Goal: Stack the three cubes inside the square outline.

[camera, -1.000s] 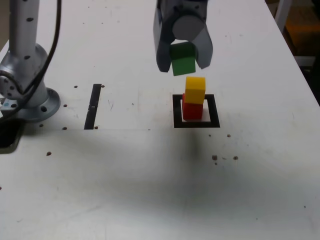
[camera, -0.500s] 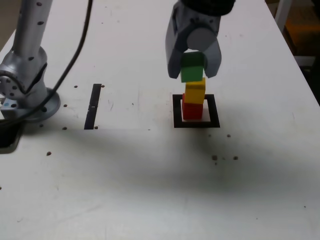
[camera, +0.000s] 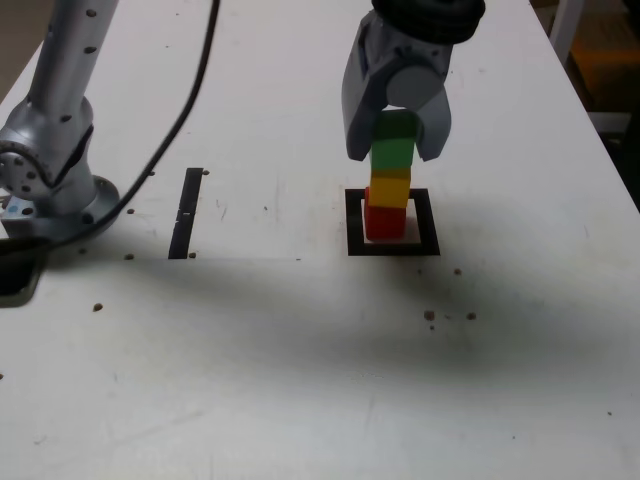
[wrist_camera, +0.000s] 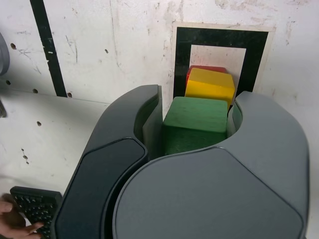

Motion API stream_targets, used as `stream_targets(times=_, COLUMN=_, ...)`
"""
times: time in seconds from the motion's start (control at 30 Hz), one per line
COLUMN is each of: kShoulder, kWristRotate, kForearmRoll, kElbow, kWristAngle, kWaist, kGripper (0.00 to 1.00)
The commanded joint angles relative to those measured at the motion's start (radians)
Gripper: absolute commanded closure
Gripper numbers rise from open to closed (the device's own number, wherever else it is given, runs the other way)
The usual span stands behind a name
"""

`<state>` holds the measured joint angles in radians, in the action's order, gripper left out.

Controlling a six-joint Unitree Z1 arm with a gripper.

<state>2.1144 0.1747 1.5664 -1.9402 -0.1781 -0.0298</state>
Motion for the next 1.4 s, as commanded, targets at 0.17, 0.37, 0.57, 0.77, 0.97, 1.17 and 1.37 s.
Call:
stream_targets(times=0.17, kShoulder=0.013, kWristRotate=-0.01, kForearmRoll=-0.006, kElbow=0.003, kWristAngle=0.009, kWaist=0.004, kGripper=0.71)
stream_targets(times=0.37, kShoulder=0.015, kWristRotate=-0.014, kForearmRoll=-0.011, kElbow=0.019, kWristAngle=0.004, kWaist=0.004, kGripper=0.56)
stream_targets(times=0.57, kShoulder=0.016, kWristRotate=-0.028, kForearmRoll=-0.02, kElbow=0.042, kWristAngle=-0.018, kWaist=0.011, kGripper=0.42)
stream_targets(times=0.77, kShoulder=0.017, kWristRotate=-0.045, kForearmRoll=-0.04, kElbow=0.044, kWristAngle=-0.022, kWaist=0.013, kGripper=0.35)
stream_targets(times=0.97, kShoulder=0.017, kWristRotate=-0.059, kForearmRoll=-0.057, kElbow=0.041, kWristAngle=-0.02, kWaist=0.013, kGripper=0.29)
stream_targets(times=1.17, kShoulder=-0.02, kWristRotate=-0.064, kForearmRoll=-0.049, kElbow=0.043, kWristAngle=0.006, kWaist=0.012, kGripper=0.23)
stream_targets(times=1.37, kShoulder=-0.127, kWristRotate=-0.04, kForearmRoll=-0.026, kElbow=0.08, kWristAngle=0.052, kWaist=0.012, kGripper=0.22)
